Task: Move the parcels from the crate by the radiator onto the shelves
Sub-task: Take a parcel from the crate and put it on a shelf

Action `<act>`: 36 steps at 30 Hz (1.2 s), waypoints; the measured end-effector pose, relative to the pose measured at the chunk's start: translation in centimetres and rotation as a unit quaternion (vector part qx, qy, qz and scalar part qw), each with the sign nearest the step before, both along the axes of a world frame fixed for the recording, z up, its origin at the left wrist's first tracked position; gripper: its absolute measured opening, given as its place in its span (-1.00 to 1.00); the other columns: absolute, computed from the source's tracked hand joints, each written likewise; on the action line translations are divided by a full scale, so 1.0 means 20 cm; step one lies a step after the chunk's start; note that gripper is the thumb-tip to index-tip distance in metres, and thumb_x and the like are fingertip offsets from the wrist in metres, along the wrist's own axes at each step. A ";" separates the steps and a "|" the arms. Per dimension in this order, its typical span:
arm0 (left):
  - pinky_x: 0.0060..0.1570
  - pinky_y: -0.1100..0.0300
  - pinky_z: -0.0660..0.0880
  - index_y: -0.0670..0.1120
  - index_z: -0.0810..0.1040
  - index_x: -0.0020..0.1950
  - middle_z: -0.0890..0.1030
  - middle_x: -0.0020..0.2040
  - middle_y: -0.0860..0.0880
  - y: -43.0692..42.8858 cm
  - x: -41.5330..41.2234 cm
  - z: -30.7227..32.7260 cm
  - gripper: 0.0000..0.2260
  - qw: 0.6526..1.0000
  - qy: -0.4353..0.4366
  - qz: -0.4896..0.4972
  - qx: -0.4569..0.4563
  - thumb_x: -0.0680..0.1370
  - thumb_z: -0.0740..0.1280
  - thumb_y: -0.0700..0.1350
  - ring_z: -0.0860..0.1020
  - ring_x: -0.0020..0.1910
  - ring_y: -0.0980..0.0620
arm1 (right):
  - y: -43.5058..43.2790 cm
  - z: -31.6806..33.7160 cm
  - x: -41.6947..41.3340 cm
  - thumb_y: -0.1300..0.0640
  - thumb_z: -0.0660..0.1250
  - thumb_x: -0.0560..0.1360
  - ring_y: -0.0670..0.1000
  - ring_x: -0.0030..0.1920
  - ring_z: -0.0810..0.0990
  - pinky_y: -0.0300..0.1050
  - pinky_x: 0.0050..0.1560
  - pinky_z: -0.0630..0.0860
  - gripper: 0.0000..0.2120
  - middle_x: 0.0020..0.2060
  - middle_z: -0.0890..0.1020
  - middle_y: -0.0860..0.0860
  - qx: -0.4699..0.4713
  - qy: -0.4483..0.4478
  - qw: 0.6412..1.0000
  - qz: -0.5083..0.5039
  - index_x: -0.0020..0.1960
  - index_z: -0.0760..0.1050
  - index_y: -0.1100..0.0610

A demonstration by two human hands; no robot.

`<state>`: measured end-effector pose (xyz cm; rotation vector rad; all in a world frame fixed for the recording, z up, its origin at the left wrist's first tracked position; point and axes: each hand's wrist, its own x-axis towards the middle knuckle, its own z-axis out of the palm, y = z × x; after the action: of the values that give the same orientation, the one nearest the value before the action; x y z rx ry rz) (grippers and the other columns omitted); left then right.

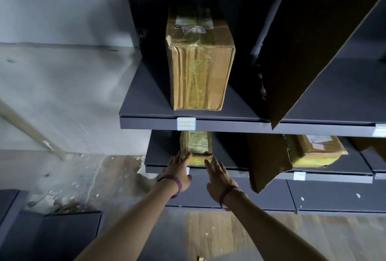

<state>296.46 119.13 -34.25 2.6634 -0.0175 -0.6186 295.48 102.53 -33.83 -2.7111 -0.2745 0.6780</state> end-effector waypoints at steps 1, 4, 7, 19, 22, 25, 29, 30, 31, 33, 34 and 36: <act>0.43 -0.14 0.21 0.17 -0.09 0.55 -0.15 0.57 0.03 0.00 0.01 -0.02 -0.32 1.000 0.009 0.002 0.005 0.57 0.24 -0.08 -0.08 0.55 -0.09 | 0.00 -0.02 0.01 0.28 0.15 0.56 0.15 0.56 -0.16 0.03 0.51 0.10 -0.28 0.57 -0.17 0.10 -0.006 0.006 1.000 -0.003 0.58 -0.16 0.03; 0.44 -0.13 0.19 0.17 -0.12 0.55 -0.15 0.58 0.02 -0.01 0.05 -0.08 -0.31 1.000 0.022 0.004 0.003 0.56 0.24 -0.08 -0.08 0.55 -0.08 | 0.01 -0.05 0.04 0.29 0.14 0.56 0.19 0.55 -0.18 0.06 0.50 0.12 -0.25 0.56 -0.20 0.12 -0.012 0.021 1.000 -0.017 0.58 -0.23 0.02; 0.45 -0.12 0.18 0.14 -0.13 0.55 -0.15 0.57 0.05 -0.02 0.07 -0.13 -0.29 1.000 0.023 0.001 0.001 0.56 0.24 -0.10 -0.07 0.55 -0.06 | 0.02 -0.08 0.07 0.33 0.12 0.55 0.13 0.56 -0.18 0.02 0.52 0.08 -0.23 0.56 -0.20 0.06 0.010 0.022 1.000 -0.017 0.58 -0.25 0.03; 0.44 -0.04 0.22 0.07 -0.13 0.56 -0.20 0.57 0.08 0.00 0.16 -0.18 -0.27 0.999 -0.001 0.035 -0.022 0.56 0.27 -0.18 -0.03 0.54 -0.05 | 0.03 -0.17 0.16 0.37 0.05 0.54 0.05 0.56 -0.15 -0.10 0.50 0.06 -0.26 0.56 -0.19 -0.11 0.043 0.015 0.998 -0.037 0.58 -0.21 0.02; 0.44 -0.01 0.23 0.07 -0.13 0.56 -0.20 0.57 0.07 0.00 0.15 -0.18 -0.27 0.999 -0.005 0.036 -0.026 0.55 0.27 -0.19 -0.02 0.54 -0.05 | 0.03 -0.17 0.15 0.37 0.06 0.54 0.05 0.56 -0.15 -0.10 0.51 0.05 -0.26 0.56 -0.20 -0.10 0.039 0.019 0.998 -0.036 0.58 -0.21 0.03; 0.44 -0.03 0.22 0.09 -0.12 0.56 -0.18 0.57 0.06 -0.01 0.14 -0.16 -0.27 0.998 -0.003 0.045 -0.031 0.56 0.26 -0.19 -0.03 0.54 -0.06 | 0.04 -0.14 0.14 0.37 0.06 0.54 0.06 0.56 -0.17 -0.03 0.53 0.04 -0.26 0.56 -0.21 -0.07 0.026 0.023 0.999 -0.028 0.58 -0.22 0.03; 0.42 -0.08 0.25 0.11 -0.06 0.56 -0.10 0.58 0.07 -0.03 0.07 -0.09 -0.30 0.998 -0.013 0.046 -0.048 0.55 0.27 -0.17 0.02 0.54 -0.04 | 0.05 -0.06 0.10 0.32 0.10 0.56 0.11 0.56 -0.19 0.03 0.53 0.04 -0.27 0.56 -0.21 -0.02 0.009 0.023 0.999 -0.020 0.58 -0.21 0.04; 0.41 -0.10 0.26 0.12 -0.05 0.56 -0.07 0.58 0.08 -0.04 0.05 -0.06 -0.31 0.997 -0.016 0.046 -0.051 0.55 0.27 -0.15 0.04 0.54 -0.04 | 0.05 -0.03 0.09 0.31 0.11 0.57 0.13 0.56 -0.19 0.03 0.53 0.03 -0.27 0.57 -0.20 -0.01 0.005 0.020 1.000 -0.018 0.58 -0.21 0.04; 0.40 -0.12 0.27 0.12 -0.06 0.56 -0.05 0.58 0.07 -0.04 0.02 -0.04 -0.31 0.997 -0.017 0.048 -0.052 0.56 0.26 -0.14 0.06 0.53 -0.05 | 0.05 0.00 0.07 0.29 0.13 0.57 0.14 0.55 -0.19 0.02 0.53 0.03 -0.27 0.57 -0.19 0.00 0.002 0.016 1.000 -0.018 0.58 -0.21 0.05; 0.40 -0.14 0.27 0.12 -0.07 0.56 -0.03 0.58 0.06 -0.05 -0.02 0.03 -0.32 0.997 -0.022 0.046 -0.054 0.57 0.25 -0.11 0.05 0.54 -0.05 | 0.04 0.07 0.04 0.28 0.14 0.57 0.15 0.55 -0.18 0.02 0.53 0.02 -0.27 0.57 -0.16 0.02 0.002 0.010 1.000 -0.024 0.58 -0.21 0.06; 0.41 -0.12 0.25 0.10 -0.07 0.56 -0.03 0.58 0.05 -0.06 -0.04 0.07 -0.33 0.997 -0.027 0.041 -0.059 0.57 0.25 -0.12 0.04 0.54 -0.05 | 0.04 0.11 0.02 0.28 0.14 0.57 0.15 0.55 -0.18 0.01 0.53 0.01 -0.27 0.57 -0.16 0.03 0.004 0.007 1.000 -0.029 0.58 -0.21 0.06; 0.44 -0.06 0.21 0.04 -0.02 0.56 0.00 0.58 0.03 -0.07 -0.09 0.16 -0.36 0.995 -0.040 0.036 -0.086 0.58 0.25 -0.13 0.03 0.54 -0.04 | 0.03 0.20 -0.03 0.27 0.14 0.57 0.14 0.56 -0.17 -0.01 0.53 -0.02 -0.27 0.57 -0.15 0.04 0.014 0.002 0.999 -0.036 0.58 -0.21 0.06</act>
<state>294.71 117.67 -31.01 2.5083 0.0037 -0.4657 294.79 103.07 -29.75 -2.6790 -0.1832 0.6553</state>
